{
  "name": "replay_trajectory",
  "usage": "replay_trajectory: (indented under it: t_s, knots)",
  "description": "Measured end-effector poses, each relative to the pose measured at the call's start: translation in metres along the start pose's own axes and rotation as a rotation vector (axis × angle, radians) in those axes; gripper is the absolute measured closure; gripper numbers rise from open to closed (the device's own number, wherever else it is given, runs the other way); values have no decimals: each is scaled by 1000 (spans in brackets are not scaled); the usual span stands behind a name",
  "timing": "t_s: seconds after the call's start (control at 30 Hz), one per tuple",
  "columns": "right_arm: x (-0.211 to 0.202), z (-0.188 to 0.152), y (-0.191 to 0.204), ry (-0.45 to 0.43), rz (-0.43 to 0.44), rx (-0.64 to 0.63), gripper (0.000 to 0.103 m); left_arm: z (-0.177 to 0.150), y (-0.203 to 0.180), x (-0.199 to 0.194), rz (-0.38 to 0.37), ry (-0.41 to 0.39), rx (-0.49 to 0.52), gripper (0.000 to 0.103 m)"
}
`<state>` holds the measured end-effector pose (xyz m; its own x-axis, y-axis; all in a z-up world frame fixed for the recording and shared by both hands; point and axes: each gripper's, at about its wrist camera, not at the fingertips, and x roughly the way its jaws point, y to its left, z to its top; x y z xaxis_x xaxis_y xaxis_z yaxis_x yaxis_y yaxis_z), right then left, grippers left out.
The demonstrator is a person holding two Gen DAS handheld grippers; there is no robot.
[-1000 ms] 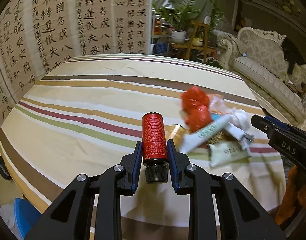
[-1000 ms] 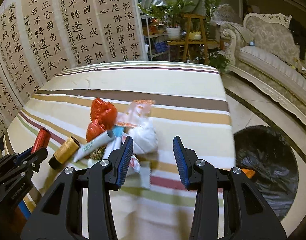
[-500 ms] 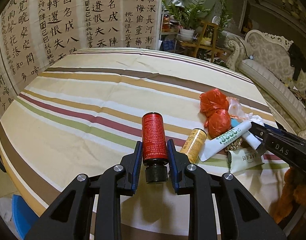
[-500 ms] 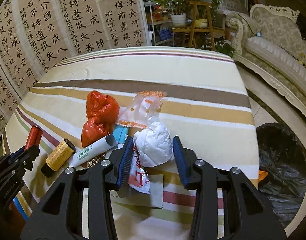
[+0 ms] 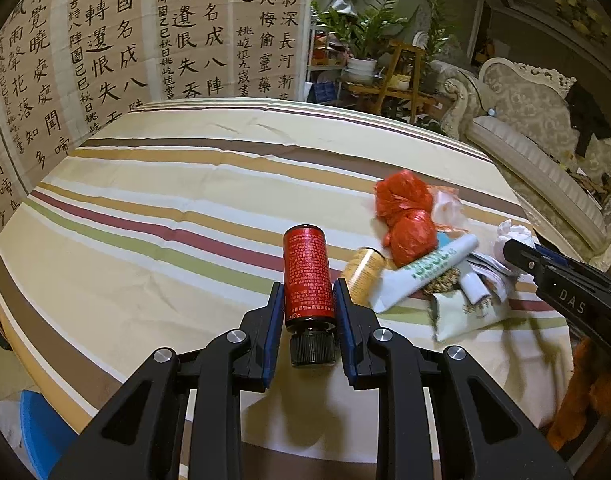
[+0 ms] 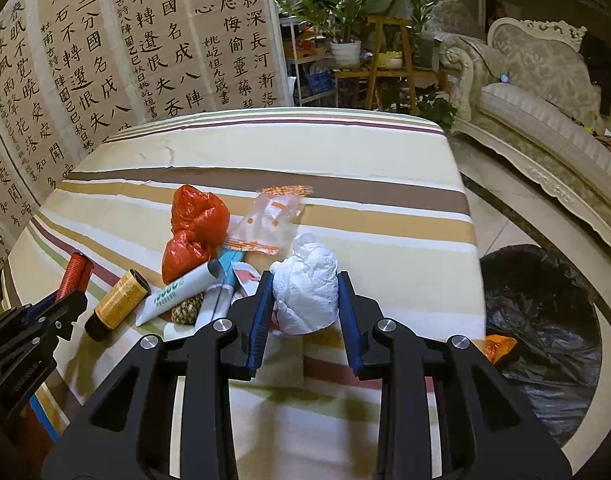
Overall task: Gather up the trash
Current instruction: 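Grasp and lift the white crumpled plastic with the right gripper while the left holds the red can, then carry the red can and white plastic over the black bin and open both grippers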
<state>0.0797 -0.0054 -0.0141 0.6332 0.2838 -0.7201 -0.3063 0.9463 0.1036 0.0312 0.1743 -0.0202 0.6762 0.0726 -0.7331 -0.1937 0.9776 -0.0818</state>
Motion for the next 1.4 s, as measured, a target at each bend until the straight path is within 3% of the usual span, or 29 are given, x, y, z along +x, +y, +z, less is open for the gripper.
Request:
replay_trajectory:
  t_s: [0.47,0.93,1.4]
  knots:
    - [-41,-28,-32,-47,-59,33,73,-13,-51,-12,-86,-11,78,77]
    - [-81,-59,-92,-95,-171,118,73,-24,-125,-22,-189,-31,197,77]
    - [-99,-79,-144,-119,-248,209,73,-31,-186,-15,-228,-24,296,77]
